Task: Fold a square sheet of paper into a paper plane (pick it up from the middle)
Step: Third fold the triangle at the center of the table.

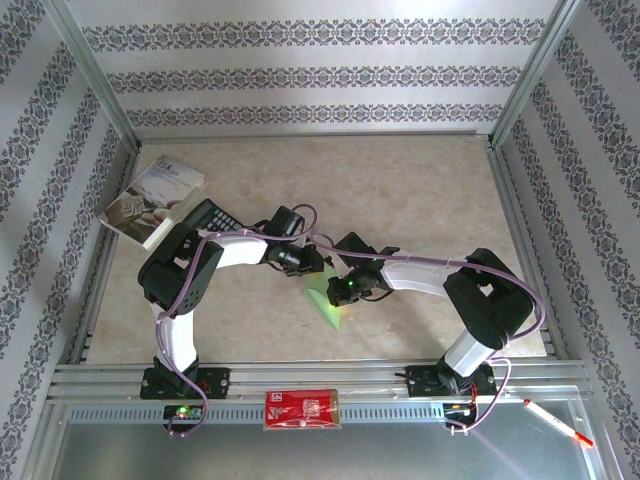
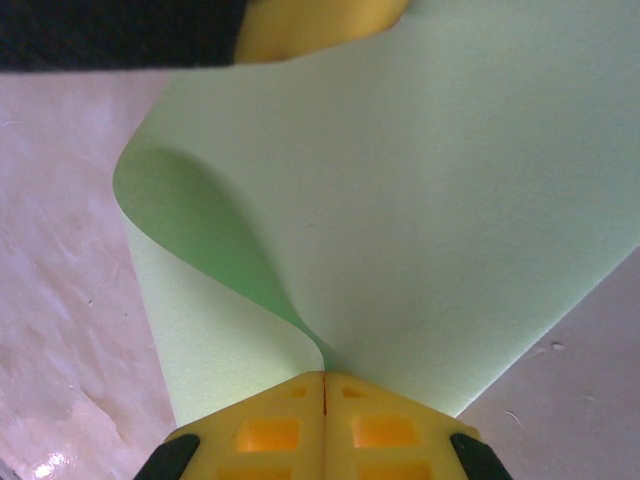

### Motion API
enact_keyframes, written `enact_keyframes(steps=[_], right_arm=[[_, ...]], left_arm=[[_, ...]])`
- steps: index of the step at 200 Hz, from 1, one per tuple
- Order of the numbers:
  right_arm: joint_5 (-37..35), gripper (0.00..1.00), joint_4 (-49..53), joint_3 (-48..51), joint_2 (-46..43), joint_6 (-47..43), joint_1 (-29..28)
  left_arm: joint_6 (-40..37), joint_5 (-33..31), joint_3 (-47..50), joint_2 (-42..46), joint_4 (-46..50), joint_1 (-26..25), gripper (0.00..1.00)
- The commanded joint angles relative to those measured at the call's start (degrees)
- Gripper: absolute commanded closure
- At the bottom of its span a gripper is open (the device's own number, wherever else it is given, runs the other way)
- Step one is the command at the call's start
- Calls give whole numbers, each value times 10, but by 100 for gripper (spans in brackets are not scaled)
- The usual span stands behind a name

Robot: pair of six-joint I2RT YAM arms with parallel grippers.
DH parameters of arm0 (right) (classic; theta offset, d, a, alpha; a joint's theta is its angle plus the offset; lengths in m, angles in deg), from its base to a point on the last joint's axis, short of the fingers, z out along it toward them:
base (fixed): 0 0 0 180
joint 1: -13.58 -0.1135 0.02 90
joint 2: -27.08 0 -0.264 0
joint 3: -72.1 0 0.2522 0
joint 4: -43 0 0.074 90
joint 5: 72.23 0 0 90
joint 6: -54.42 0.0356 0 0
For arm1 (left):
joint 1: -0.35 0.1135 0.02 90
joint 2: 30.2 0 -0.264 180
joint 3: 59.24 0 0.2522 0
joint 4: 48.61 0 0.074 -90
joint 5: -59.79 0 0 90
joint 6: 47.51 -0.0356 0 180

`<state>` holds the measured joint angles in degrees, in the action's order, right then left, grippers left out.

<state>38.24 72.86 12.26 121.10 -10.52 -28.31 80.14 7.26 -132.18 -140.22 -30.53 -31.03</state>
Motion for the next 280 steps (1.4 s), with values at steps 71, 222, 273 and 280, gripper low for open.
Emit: enact_keyframes(steps=[71, 222, 273, 280], right_arm=[[-14, 96, 4, 11, 17, -7, -5], [-17, 97, -13, 36, 10, 1, -8], [-18, 97, -12, 34, 10, 0, -8], [-17, 97, -11, 34, 11, 0, -8]], left_arm=[[-3, 1, -8, 22, 29, 2, 80], [120, -4, 137, 153, -61, -61, 96], [120, -6, 140, 134, -59, -74, 96], [120, -6, 141, 133, -58, -75, 96]])
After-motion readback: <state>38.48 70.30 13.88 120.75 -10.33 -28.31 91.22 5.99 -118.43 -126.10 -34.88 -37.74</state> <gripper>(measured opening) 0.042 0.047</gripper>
